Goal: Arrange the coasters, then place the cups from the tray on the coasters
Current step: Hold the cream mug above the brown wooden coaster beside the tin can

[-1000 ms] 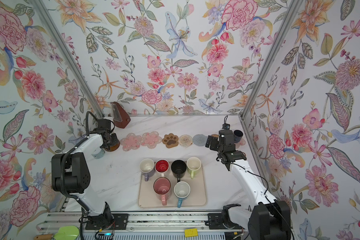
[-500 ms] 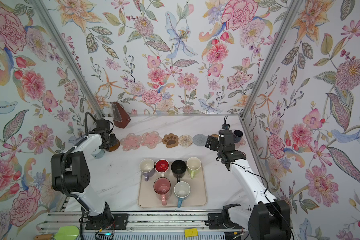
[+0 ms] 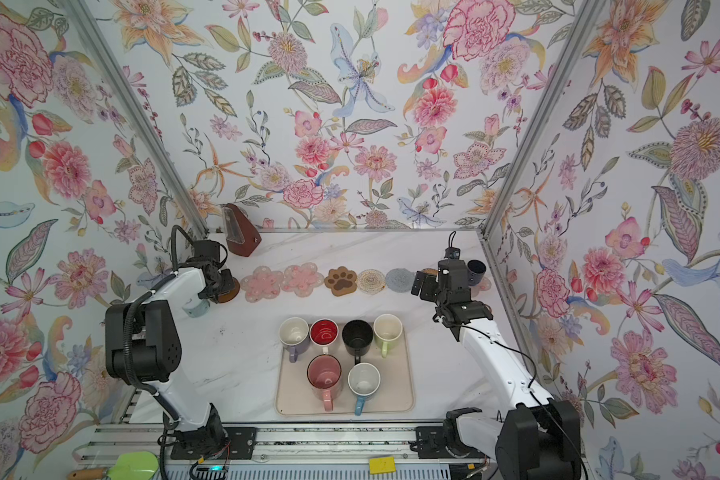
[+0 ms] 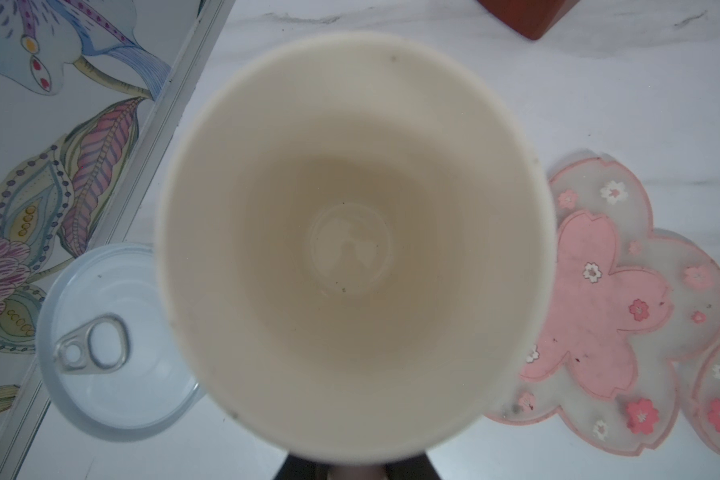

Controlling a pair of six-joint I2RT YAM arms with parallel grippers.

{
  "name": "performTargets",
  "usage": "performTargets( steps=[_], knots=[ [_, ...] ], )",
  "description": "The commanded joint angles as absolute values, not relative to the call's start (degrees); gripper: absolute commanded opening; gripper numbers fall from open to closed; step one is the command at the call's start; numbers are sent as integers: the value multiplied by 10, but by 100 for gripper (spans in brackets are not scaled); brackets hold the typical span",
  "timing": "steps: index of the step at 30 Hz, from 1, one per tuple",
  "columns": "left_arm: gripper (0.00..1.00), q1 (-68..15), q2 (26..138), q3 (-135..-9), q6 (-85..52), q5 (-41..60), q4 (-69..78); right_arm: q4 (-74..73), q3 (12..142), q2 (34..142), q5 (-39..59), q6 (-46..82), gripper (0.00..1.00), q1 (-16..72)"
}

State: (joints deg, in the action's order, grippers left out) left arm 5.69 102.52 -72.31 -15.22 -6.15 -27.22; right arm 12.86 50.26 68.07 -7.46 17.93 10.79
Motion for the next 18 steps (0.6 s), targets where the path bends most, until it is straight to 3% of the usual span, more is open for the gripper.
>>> performTargets(
  steps=[1, 18],
  knots=[
    [0, 64, 1030, -737, -146, -62, -258, 137, 519, 682, -74, 172, 99, 105],
    [0, 66, 1040, -745, -155, -73, -279, 137, 520, 681, -74, 172, 99, 103]
  ],
)
